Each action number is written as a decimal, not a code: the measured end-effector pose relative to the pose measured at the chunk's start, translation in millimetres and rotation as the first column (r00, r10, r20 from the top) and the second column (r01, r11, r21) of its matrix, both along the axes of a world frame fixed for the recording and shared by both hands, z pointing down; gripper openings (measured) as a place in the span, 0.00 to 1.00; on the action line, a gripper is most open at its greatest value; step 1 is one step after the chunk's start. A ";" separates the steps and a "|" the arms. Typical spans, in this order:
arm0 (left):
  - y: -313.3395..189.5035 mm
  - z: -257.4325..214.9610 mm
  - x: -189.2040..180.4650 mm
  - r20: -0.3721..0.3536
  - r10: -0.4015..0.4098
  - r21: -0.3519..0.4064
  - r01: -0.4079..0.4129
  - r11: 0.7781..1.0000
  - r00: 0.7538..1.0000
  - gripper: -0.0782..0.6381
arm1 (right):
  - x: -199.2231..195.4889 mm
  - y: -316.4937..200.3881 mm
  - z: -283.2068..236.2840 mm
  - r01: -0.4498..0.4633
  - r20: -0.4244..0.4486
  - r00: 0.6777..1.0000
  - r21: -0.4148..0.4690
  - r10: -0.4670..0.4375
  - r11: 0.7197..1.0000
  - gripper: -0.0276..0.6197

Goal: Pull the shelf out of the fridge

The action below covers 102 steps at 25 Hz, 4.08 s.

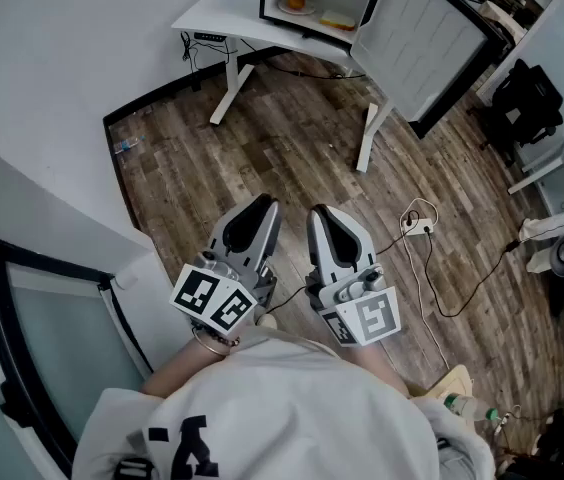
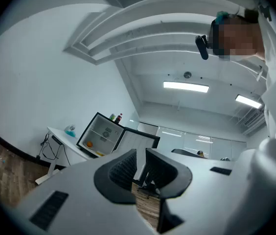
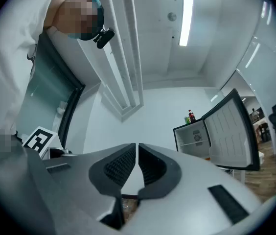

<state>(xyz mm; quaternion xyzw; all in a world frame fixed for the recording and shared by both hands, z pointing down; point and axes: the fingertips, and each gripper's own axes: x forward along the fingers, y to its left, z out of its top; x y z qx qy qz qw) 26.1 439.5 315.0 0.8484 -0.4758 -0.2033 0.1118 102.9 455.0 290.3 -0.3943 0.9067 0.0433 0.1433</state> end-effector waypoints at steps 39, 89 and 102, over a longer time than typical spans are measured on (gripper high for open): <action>-85.4 -2.1 -39.5 -0.068 -0.028 0.022 0.029 0.999 0.997 0.20 | -21.7 -76.8 5.7 -0.006 0.071 0.997 -0.036 0.009 0.999 0.11; -406.2 -3.4 -129.6 -0.087 0.112 -0.022 -0.114 0.993 0.990 0.20 | -89.1 -376.8 11.9 -0.215 0.100 0.969 -0.108 0.226 0.971 0.11; -488.2 -5.9 -131.2 -0.061 0.088 0.010 -0.088 0.996 0.994 0.20 | -94.2 -464.4 1.0 -0.171 0.132 0.975 -0.059 0.177 0.984 0.11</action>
